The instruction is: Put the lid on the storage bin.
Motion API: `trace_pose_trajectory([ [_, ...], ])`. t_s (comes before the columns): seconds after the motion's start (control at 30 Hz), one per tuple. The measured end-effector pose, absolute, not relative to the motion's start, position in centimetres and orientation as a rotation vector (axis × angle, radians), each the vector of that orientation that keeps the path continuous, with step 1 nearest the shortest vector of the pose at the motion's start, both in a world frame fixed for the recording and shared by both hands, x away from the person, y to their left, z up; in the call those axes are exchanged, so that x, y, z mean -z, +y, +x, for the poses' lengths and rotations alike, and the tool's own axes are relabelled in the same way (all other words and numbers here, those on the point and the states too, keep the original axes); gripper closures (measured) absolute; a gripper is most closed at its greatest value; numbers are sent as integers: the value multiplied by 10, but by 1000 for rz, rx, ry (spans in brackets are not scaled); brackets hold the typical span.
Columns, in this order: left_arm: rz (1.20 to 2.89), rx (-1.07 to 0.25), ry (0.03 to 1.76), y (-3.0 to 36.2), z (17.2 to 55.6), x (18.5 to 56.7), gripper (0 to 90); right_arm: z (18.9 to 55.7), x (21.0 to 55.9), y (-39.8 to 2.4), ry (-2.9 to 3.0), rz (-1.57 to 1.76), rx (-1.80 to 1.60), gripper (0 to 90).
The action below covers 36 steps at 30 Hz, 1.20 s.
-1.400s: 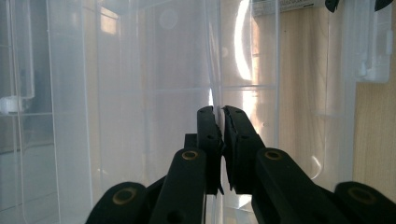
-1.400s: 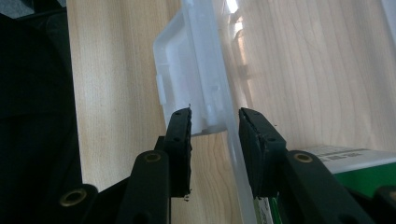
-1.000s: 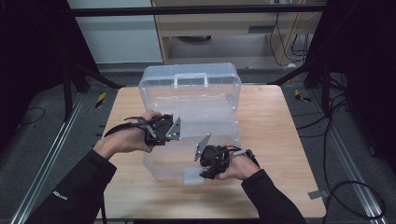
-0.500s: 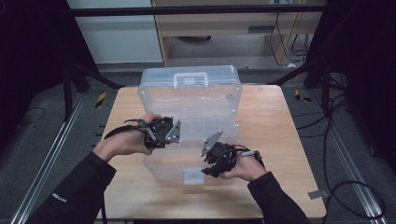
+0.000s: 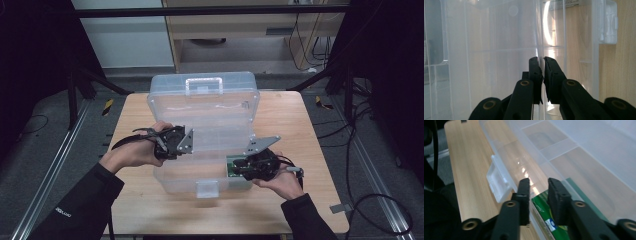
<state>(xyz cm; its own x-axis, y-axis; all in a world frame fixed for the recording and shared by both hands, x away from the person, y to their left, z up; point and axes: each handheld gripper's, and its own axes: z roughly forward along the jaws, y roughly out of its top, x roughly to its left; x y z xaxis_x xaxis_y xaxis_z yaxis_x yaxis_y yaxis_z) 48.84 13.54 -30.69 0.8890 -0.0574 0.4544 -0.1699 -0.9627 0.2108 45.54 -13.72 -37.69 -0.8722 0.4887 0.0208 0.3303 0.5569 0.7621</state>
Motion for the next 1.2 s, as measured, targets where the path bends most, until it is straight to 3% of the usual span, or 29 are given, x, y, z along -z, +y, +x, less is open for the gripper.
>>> trace_pose_trajectory([
  [0.17, 2815, -662, -164, 135, 489, 307, 838, 452, 369, -152, 2546, 745, -1286, 831],
  [0.57, 2816, -661, -159, 134, 489, 307, 834, 458, 342, -163, 2399, 795, -1463, 894],
  [0.8, 2814, -661, -155, 135, 489, 306, 833, 475, 326, -172, 2251, 894, -1539, 898],
  [1.2, 2811, -654, -147, 135, 490, 306, 832, 513, 332, -190, 2118, 1082, -1513, 900],
])
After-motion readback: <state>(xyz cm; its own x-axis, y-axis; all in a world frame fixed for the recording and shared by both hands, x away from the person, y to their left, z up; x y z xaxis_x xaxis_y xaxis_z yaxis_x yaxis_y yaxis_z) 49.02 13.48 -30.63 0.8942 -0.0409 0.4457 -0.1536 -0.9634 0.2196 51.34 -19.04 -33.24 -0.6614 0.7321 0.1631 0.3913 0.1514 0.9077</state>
